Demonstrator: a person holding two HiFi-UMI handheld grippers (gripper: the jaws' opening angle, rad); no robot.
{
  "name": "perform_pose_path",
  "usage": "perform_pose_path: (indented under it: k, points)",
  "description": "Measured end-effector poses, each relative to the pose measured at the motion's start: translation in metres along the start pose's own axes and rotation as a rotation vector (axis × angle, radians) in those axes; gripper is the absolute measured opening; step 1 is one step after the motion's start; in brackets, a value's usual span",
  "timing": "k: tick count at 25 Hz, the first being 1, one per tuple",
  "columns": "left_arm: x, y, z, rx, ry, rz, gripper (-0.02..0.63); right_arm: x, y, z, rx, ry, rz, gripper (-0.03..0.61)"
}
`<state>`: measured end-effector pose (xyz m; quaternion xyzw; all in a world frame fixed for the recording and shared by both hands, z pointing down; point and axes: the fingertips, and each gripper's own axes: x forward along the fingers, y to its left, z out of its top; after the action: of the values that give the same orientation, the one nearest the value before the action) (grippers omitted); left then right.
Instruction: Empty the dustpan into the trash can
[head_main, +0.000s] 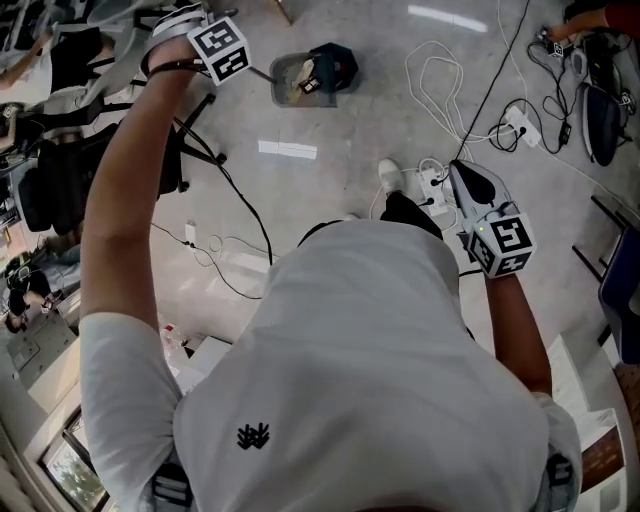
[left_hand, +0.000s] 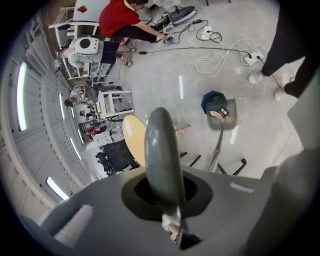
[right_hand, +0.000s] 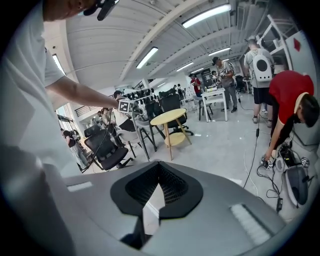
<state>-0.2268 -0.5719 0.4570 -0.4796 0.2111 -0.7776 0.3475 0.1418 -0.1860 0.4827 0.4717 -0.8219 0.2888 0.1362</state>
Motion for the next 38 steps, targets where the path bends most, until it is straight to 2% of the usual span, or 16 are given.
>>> perform_pose_path:
  k: [4,10,14,21,29,38]
  points:
    - [0.006,0.015,0.020,0.106,0.012,0.002,0.052,-0.005,-0.007,-0.007,0.029,-0.004,-0.023,0.002]
    - [0.017,0.024,0.044,0.222,0.047,-0.020,0.052,-0.015,-0.022,-0.016,0.064,-0.016,-0.061,0.002]
    - [0.023,0.030,0.060,0.270,0.089,-0.056,0.052,-0.022,-0.028,-0.025,0.090,-0.017,-0.085,0.000]
    - [0.025,0.042,0.095,0.352,0.103,-0.062,0.052,-0.032,-0.031,-0.034,0.117,-0.024,-0.116,0.001]
    - [0.002,0.063,0.130,0.437,0.177,-0.095,0.052,-0.042,-0.017,-0.034,-0.030,0.014,-0.132,0.002]
    - [-0.011,0.069,0.184,0.620,0.197,-0.038,0.052,-0.038,0.007,-0.009,-0.121,-0.021,-0.077,0.002]
